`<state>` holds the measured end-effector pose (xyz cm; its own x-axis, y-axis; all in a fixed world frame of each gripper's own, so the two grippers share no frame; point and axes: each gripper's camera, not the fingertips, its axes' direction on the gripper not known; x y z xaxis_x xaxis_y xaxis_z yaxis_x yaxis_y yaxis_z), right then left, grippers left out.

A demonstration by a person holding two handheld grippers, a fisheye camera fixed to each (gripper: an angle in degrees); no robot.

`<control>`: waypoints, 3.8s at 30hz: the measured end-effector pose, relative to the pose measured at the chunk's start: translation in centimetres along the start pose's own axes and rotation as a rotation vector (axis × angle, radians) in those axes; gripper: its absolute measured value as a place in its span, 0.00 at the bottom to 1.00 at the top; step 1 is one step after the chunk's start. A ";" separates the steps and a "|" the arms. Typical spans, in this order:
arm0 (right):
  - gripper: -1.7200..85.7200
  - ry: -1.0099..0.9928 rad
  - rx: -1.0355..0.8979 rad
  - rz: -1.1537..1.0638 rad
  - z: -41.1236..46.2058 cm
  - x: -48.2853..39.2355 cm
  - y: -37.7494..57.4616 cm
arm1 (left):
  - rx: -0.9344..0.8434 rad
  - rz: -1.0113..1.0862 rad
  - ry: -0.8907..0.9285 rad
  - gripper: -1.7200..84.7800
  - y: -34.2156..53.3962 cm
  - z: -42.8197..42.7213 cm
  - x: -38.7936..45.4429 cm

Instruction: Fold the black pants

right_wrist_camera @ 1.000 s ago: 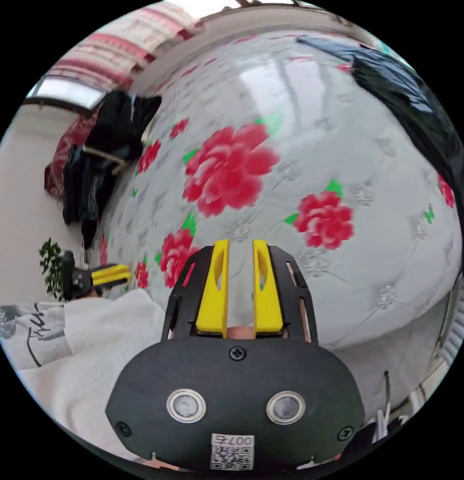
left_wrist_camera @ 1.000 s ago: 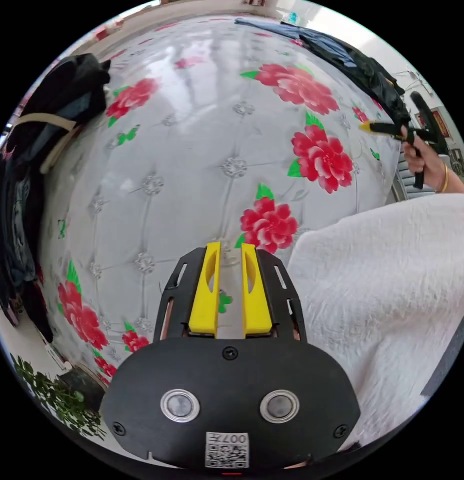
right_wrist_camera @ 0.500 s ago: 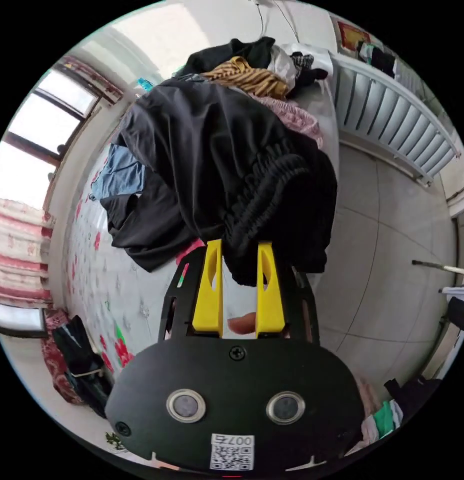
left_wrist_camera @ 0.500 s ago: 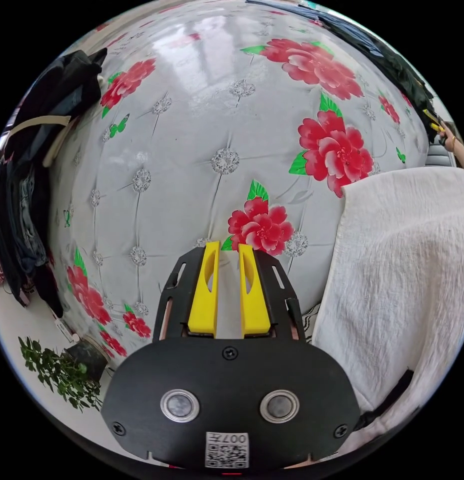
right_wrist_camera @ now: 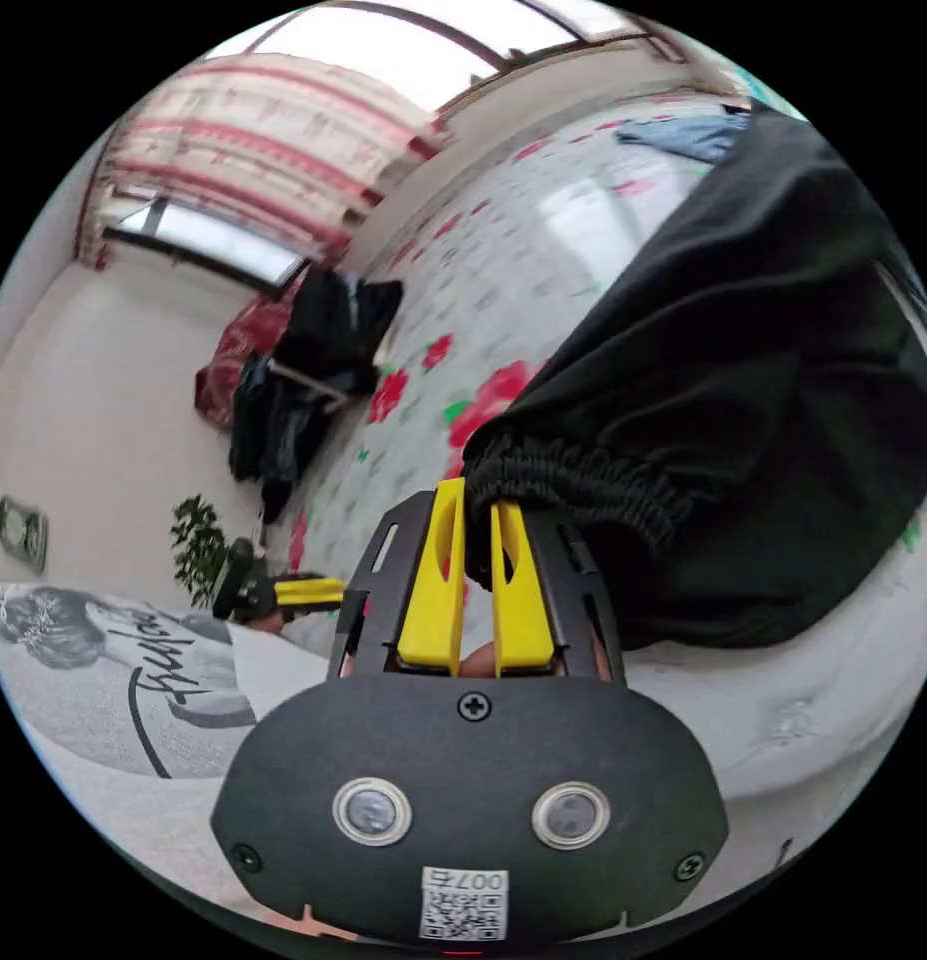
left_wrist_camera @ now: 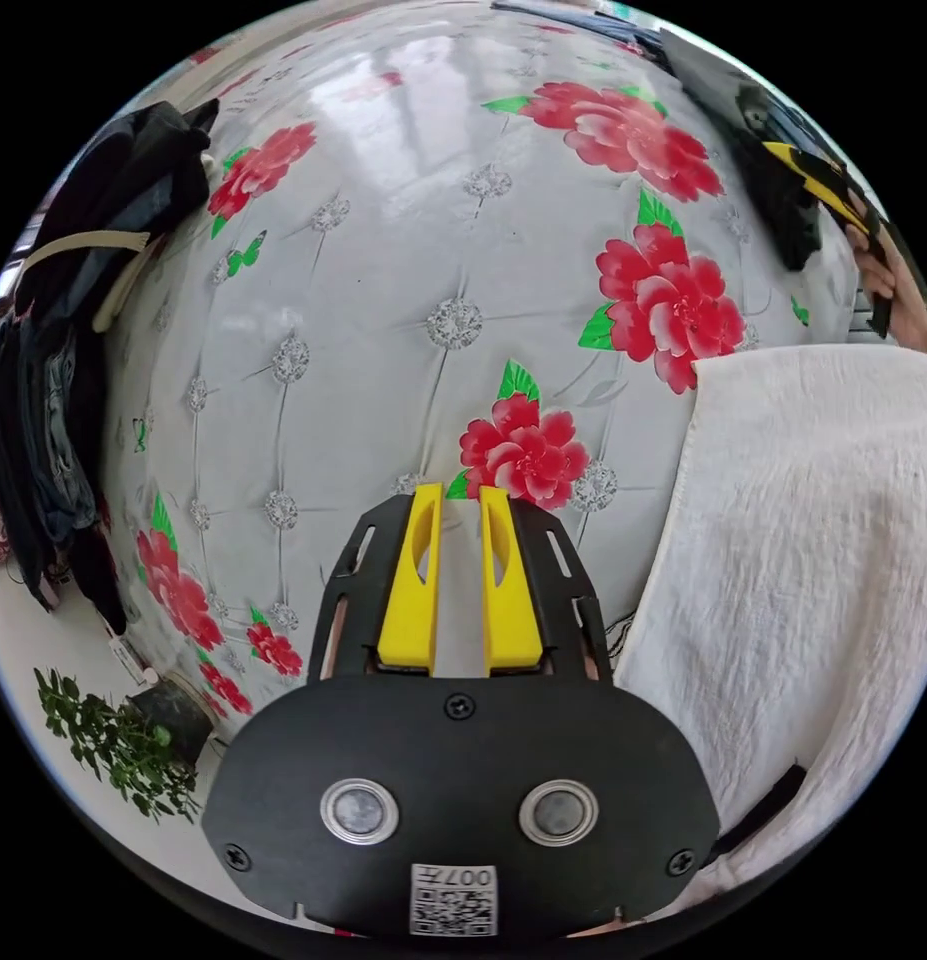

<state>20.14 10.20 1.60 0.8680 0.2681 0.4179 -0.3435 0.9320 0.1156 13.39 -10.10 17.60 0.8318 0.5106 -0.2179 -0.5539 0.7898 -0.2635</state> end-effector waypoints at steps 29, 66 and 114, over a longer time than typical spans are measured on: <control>0.11 0.514 -0.291 -0.183 19.8 -12.5 5.0 | 0.374 -0.135 -0.177 0.14 23.0 -3.3 -9.8; 0.14 0.599 0.318 0.498 -0.6 4.6 -1.1 | 0.718 -0.409 0.427 0.01 36.3 -1.9 -20.1; 0.11 0.718 -0.174 0.083 7.4 -2.0 -4.5 | 0.213 -0.686 0.288 0.13 27.9 2.0 -16.2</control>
<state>17.31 3.63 6.94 0.8829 0.3774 -0.2793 -0.4083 0.9109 -0.0600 -15.50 4.33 15.65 0.9274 -0.2022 -0.3148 0.1255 0.9607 -0.2474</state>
